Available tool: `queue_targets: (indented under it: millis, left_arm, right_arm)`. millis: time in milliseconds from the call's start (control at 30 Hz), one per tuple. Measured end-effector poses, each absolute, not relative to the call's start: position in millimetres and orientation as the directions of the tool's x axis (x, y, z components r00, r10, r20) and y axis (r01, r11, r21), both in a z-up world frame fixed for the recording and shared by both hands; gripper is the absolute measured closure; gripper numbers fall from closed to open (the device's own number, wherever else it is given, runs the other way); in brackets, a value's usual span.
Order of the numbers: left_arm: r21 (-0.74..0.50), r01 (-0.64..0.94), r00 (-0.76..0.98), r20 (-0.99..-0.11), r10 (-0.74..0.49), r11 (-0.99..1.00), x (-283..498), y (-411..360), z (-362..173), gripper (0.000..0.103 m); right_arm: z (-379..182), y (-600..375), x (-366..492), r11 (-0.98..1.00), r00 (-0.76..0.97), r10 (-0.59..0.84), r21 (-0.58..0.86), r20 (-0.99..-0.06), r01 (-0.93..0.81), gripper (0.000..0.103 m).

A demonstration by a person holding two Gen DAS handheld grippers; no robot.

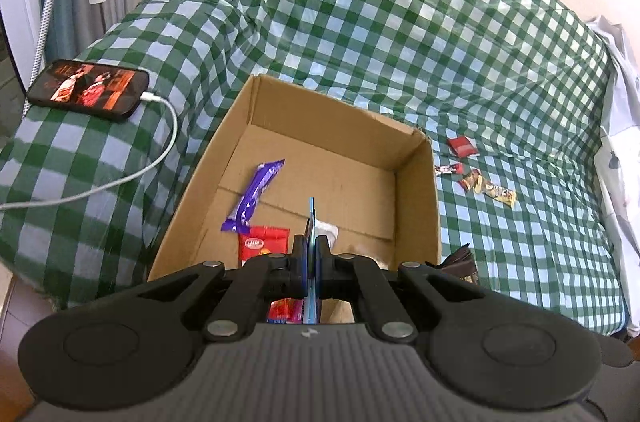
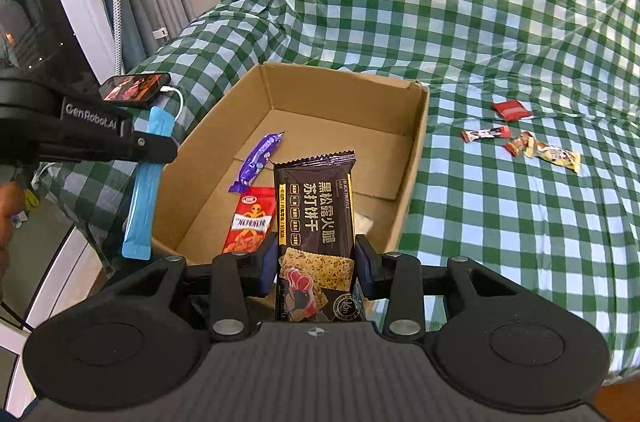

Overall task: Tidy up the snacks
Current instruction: 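Carry the biscuit bar with the right tool while the left tool carries the blue stick to the box, then lower both snacks into the box and open both tools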

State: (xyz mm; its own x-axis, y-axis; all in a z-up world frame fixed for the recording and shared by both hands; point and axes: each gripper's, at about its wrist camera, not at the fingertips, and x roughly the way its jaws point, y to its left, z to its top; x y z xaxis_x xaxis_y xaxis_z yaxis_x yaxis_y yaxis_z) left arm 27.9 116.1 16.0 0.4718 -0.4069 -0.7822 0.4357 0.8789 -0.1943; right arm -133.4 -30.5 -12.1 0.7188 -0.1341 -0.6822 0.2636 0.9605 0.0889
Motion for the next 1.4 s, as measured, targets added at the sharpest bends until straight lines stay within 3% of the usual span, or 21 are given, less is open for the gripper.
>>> queue_targets:
  millis: [900, 933, 967, 1000, 1067, 1100, 1133, 1300, 1400]
  left_arm:
    - [-0.143, 0.434, 0.377, -0.868, -0.323, 0.89, 137.3, 35.3, -69.0, 0.099]
    - [-0.137, 0.436, 0.376, -0.87, -0.318, 0.889, 138.8, 34.3, -70.8, 0.096]
    - [-0.127, 0.444, 0.379, -0.87, -0.315, 0.887, 140.0, 33.5, -72.0, 0.08]
    - [-0.118, 0.451, 0.382, -0.871, -0.311, 0.885, 140.8, 33.2, -72.0, 0.043]
    - [-0.085, 0.439, 0.425, -0.857, -0.291, 0.894, 138.7, 35.8, -68.2, 0.0]
    - [-0.063, 0.423, 0.472, -0.836, -0.28, 0.904, 134.5, 40.0, -64.1, 0.0]
    - [-0.034, 0.418, 0.514, -0.815, -0.267, 0.908, 129.6, 43.6, -60.8, 0.0]
    - [0.074, 0.438, 0.535, -0.822, -0.194, 0.896, 101.6, 59.0, -65.2, 0.0]
    - [0.105, 0.452, 0.517, -0.84, -0.164, 0.886, 75.1, 76.8, -68.2, 0.0]
  right_arm:
    - [-67.9, -100.7, -29.7, 0.945, 0.678, -0.076, 0.164, -0.731, 0.283, 0.062]
    - [-69.9, -102.7, -28.4, 0.944, 0.675, -0.076, 0.166, -0.734, 0.287, 0.062]
    - [-71.5, -105.0, -27.1, 0.942, 0.673, -0.073, 0.17, -0.736, 0.288, 0.062]
    - [-73.0, -107.0, -25.6, 0.942, 0.672, -0.066, 0.177, -0.737, 0.286, 0.06]
    - [-73.5, -110.2, -25.7, 0.934, 0.676, -0.072, 0.189, -0.733, 0.305, 0.049]
    - [-72.8, -110.5, -26.5, 0.929, 0.679, -0.081, 0.19, -0.73, 0.316, 0.033]
    - [-71.8, -110.5, -27.8, 0.927, 0.683, -0.087, 0.192, -0.725, 0.323, 0.025]
    - [-66.0, -95.3, -47.0, 0.923, 0.696, -0.076, 0.214, -0.714, 0.32, 0.011]
    - [-66.0, -83.3, -62.4, 0.921, 0.676, -0.045, 0.232, -0.735, 0.314, 0.011]
